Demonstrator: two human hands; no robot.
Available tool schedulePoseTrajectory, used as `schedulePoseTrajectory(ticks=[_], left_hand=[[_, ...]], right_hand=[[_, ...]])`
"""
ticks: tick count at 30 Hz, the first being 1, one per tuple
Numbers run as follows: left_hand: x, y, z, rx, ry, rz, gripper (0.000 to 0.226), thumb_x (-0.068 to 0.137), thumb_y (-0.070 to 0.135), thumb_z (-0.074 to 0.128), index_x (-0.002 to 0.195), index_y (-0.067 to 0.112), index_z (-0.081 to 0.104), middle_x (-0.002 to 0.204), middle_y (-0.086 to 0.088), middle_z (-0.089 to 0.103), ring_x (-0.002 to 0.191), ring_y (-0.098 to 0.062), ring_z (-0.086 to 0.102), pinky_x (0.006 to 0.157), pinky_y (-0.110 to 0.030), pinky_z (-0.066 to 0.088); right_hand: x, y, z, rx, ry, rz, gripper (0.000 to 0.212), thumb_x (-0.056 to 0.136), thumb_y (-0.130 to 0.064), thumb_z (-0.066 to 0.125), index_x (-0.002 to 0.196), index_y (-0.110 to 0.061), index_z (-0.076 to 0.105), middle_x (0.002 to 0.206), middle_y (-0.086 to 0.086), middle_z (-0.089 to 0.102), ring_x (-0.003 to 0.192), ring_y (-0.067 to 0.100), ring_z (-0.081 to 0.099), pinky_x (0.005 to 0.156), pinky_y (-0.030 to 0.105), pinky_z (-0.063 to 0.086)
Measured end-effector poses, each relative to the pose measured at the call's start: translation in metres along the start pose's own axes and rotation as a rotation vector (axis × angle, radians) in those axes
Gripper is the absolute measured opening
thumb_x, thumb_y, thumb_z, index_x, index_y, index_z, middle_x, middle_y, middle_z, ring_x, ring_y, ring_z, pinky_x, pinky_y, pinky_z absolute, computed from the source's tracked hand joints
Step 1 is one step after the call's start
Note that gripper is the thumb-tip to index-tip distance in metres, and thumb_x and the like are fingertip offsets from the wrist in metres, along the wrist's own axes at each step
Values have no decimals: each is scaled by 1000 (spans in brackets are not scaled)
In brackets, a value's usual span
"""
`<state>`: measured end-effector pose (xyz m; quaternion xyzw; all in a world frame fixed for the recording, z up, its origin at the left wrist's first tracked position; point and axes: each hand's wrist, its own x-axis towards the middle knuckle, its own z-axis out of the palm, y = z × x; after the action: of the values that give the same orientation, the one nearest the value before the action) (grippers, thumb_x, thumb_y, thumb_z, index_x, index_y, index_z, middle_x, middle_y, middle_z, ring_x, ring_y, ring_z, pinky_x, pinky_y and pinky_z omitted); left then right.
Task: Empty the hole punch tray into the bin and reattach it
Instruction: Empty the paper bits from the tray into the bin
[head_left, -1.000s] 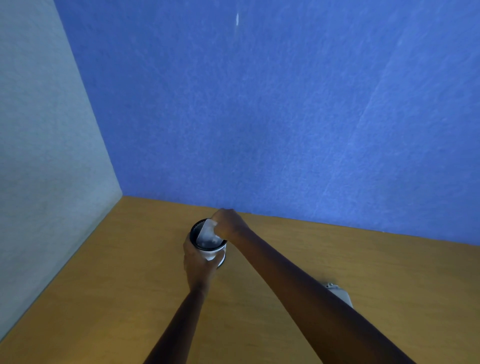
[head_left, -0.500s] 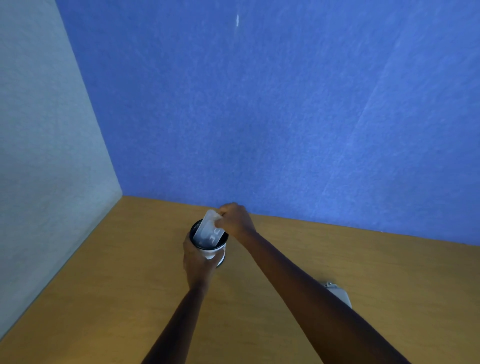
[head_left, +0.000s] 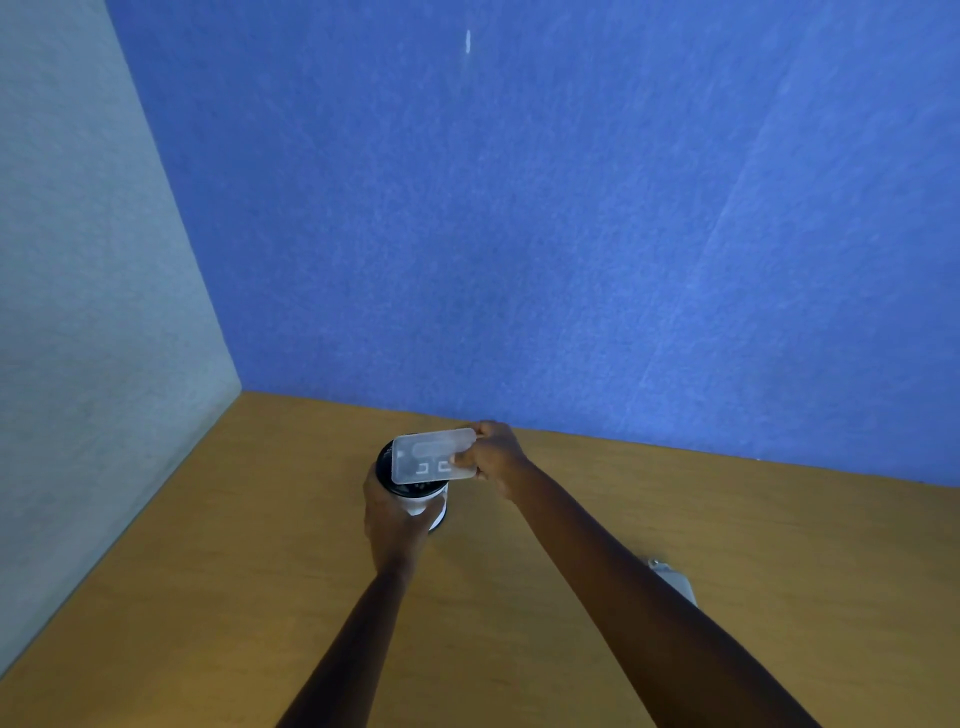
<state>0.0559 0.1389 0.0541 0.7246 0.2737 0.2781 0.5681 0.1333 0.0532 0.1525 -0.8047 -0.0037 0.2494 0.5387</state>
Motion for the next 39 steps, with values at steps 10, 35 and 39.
schedulePoseTrajectory(ticks=[10,35,39], left_hand=[[0,2,0,-4,6,-6,93,52,23,86,132,10,42,130,-10,54,118,-25,54,98,-45,48],[-82,26,51,-801,-414,-621,50,100,41,15,100,12,56,89,-9,60,81,-18,62,65,-26,55],[-85,25,60,-915,-527,-765,71,93,57,10,100,5,59,81,-11,73,81,-25,64,61,-29,57]], right_hand=[[-12,10,2,-263,98,-411,28,75,8,53,101,2,64,104,17,68,83,14,53,55,6,36],[-61,108,-40,785,-103,229,50,80,17,54,128,9,44,105,20,58,83,25,63,54,25,60],[-81,118,-45,812,-119,211,23,81,20,49,90,0,57,88,16,62,70,20,68,49,24,58]])
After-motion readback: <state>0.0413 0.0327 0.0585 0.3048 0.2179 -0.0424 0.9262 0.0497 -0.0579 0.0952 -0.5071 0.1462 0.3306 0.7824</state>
